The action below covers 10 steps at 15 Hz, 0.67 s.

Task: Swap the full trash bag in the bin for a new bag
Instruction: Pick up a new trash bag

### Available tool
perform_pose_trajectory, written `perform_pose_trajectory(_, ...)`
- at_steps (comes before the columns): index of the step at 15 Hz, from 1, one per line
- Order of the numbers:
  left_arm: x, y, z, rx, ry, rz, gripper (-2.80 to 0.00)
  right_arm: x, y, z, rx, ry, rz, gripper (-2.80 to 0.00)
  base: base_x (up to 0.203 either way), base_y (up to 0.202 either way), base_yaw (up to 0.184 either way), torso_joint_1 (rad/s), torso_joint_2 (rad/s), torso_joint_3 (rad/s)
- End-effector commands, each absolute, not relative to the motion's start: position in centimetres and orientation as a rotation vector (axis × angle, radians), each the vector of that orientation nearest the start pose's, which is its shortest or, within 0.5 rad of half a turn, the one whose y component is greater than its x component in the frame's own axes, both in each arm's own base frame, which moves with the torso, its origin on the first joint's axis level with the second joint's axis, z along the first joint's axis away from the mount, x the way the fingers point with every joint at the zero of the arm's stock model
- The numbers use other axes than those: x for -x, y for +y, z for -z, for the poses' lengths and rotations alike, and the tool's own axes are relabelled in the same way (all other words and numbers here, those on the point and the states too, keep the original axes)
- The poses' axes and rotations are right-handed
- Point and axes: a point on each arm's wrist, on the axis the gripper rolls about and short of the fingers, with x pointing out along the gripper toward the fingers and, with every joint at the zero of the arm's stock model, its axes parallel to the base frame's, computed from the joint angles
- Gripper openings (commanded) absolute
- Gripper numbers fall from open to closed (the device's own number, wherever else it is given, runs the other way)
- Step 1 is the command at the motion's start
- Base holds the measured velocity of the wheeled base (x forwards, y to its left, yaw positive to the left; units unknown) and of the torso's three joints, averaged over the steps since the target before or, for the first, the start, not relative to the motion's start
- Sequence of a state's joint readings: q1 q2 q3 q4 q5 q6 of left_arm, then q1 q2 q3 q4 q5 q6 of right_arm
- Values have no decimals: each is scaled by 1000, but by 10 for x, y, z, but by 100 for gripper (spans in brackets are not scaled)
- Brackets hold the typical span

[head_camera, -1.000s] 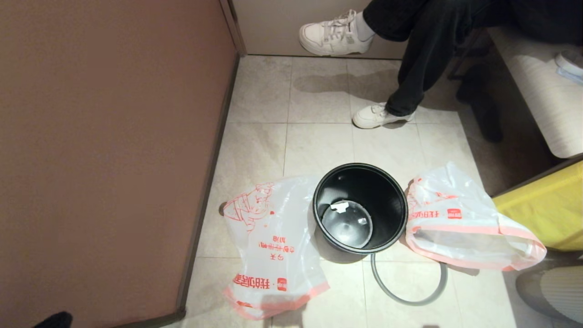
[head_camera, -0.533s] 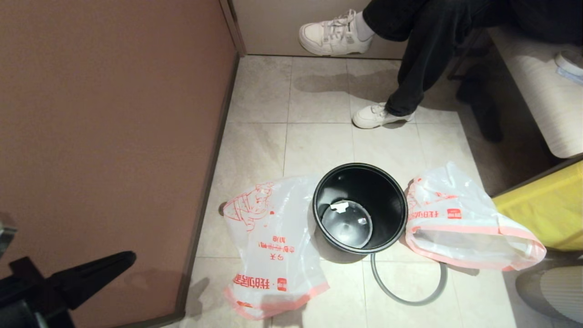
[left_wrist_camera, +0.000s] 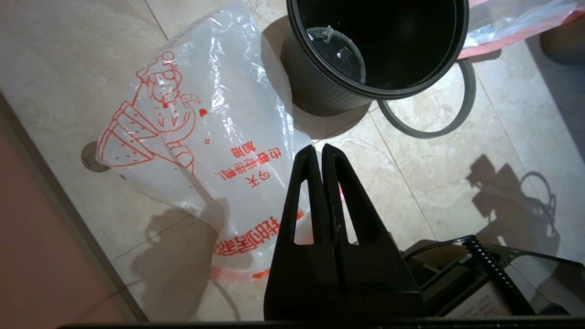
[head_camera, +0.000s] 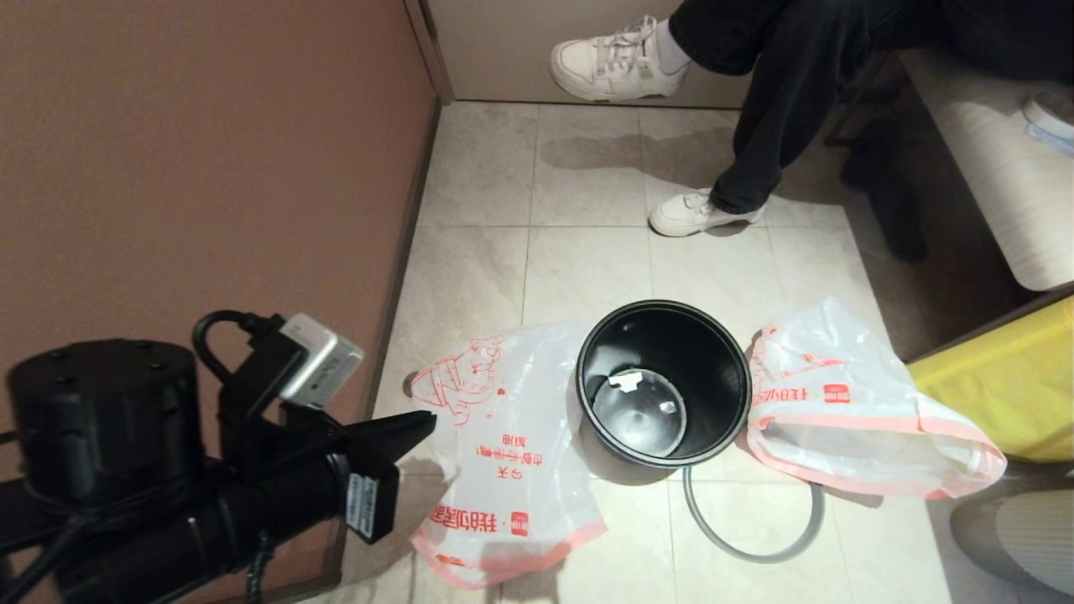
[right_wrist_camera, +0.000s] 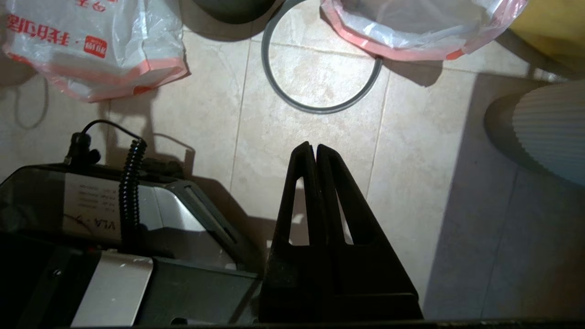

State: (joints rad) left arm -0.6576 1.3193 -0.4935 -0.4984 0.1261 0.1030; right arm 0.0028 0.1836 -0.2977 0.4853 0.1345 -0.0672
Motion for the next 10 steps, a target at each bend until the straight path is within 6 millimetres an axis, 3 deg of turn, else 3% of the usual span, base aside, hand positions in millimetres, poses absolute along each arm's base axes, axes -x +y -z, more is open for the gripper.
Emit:
perform_pose_trajectory(1,-172,-141,-158,-274,358,564,-280,37,2,-98,48,284,-132,-280,0,0,0,0,0,0)
perform_pose_trajectory(5,-186,-164,-148,-296,359,552,-280,33,1,-82,68,141,-49,-280,0,0,0,0,0,0)
perform_pose_trajectory(8,-196,-173,-144,-308,371,544,-280,31,0,-76,53,139,-22,-280,0,0,0,0,0,0)
perform_pose_trajectory(10,-203,-179,-131,-335,414,528,-280,31,0,-76,43,133,-14,-280,0,0,0,0,0,0)
